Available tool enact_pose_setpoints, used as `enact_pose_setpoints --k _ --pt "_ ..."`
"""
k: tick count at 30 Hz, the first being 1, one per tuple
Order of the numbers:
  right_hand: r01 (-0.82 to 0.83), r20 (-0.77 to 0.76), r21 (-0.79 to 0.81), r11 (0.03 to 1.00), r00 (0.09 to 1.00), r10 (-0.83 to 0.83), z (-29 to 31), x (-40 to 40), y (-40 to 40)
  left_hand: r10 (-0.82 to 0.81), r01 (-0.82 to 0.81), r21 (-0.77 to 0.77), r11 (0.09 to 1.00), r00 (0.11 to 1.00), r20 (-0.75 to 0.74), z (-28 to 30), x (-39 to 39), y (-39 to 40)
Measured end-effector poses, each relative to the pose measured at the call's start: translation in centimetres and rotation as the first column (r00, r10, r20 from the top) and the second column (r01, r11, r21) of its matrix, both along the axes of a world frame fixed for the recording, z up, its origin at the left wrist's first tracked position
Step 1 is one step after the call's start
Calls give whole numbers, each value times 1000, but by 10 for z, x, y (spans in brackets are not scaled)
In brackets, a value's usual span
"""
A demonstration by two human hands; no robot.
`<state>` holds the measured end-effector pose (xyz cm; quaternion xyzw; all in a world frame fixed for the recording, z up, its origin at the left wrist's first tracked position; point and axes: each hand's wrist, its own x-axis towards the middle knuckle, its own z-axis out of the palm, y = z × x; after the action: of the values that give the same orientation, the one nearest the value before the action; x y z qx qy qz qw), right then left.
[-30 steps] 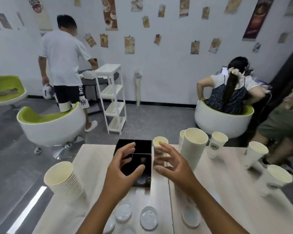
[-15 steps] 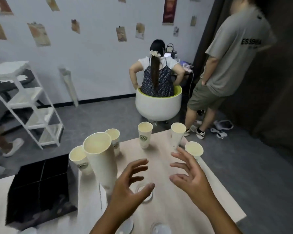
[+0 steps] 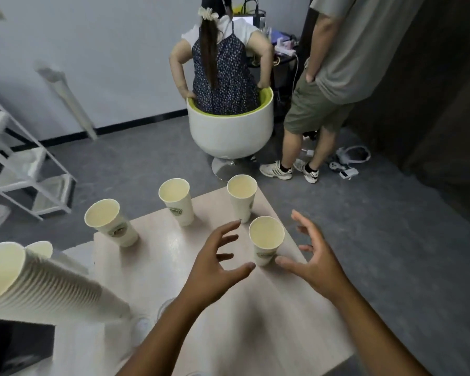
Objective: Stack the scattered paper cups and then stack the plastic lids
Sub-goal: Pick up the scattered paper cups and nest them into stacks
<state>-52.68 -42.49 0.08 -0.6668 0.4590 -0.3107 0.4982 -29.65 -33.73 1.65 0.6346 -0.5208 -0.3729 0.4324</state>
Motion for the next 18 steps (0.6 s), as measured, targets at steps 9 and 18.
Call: enact_pose_setpoints --k 9,18 --pt "-117 -10 122 986 993 119 -60 12 -46 -66 68 159 985 998 -17 -46 -8 -59" --pt "-138 -10 75 988 990 139 -61 37 -16 59 -58 109 992 998 -7 -53 2 -24"
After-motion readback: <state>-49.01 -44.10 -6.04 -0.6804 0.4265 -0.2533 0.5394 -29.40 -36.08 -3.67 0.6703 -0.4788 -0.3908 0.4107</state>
